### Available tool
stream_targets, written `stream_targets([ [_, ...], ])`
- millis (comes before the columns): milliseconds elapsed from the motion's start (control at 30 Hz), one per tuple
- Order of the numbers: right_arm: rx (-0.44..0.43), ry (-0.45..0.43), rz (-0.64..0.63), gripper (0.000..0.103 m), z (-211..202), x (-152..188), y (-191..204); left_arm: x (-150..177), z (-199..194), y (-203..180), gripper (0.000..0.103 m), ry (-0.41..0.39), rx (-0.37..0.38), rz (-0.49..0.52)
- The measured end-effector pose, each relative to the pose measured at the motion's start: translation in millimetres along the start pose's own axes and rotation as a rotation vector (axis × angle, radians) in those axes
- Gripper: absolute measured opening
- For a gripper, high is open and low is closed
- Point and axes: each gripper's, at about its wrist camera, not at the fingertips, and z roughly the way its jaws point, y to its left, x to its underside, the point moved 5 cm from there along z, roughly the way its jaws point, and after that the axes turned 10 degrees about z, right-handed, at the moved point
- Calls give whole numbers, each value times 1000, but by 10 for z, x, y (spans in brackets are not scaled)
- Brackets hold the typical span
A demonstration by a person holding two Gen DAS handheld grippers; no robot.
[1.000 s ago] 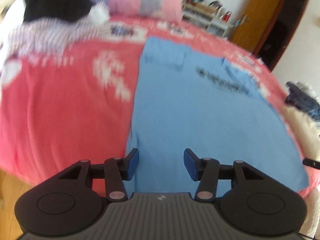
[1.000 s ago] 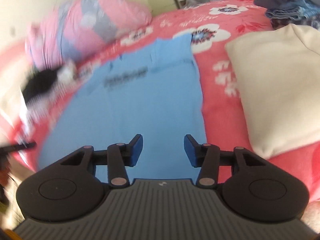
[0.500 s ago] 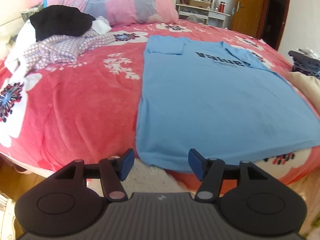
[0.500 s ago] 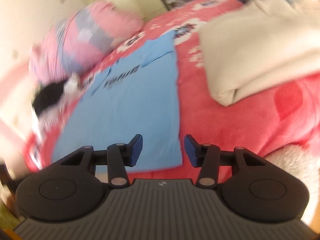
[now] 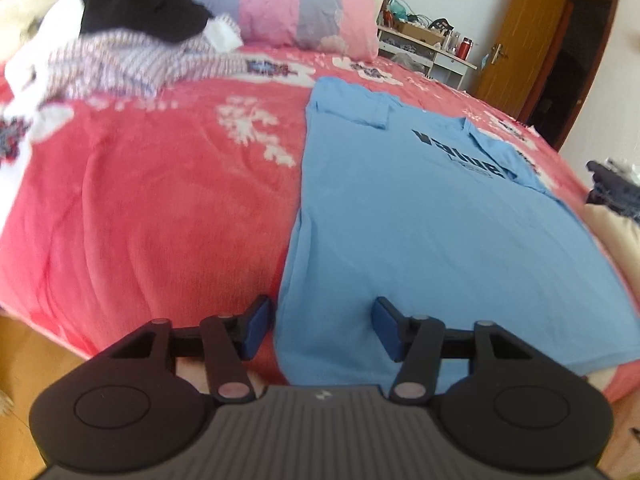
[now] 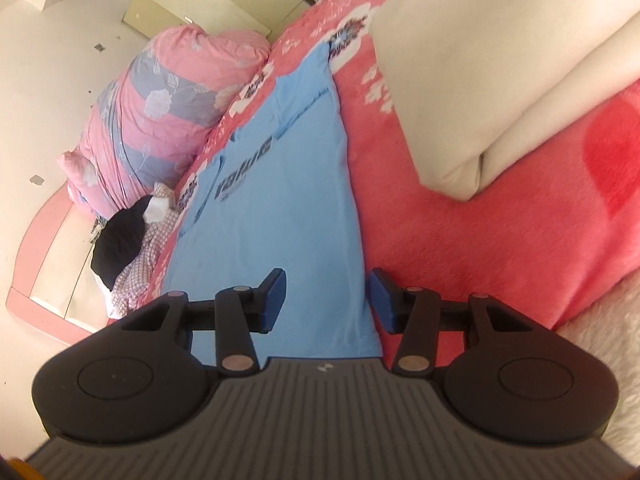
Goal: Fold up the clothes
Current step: 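Close both grippers on the shirt hem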
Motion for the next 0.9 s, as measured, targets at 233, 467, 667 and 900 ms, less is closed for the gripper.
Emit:
stream_targets([
  [233, -38, 37, 59, 32, -18, 178, -31, 88, 1, 120, 37, 18, 90, -115],
  [467, -46, 12, 112, 23, -12, 88, -90, 90, 47, 142, 28, 25, 158, -195],
  [667, -75, 23, 147, 19, 16, 137, -121, 116, 125, 87, 20, 56, 182, -226],
  [900, -97, 70, 145, 18, 103, 209, -110, 52, 102, -93, 9, 83, 94, -120],
])
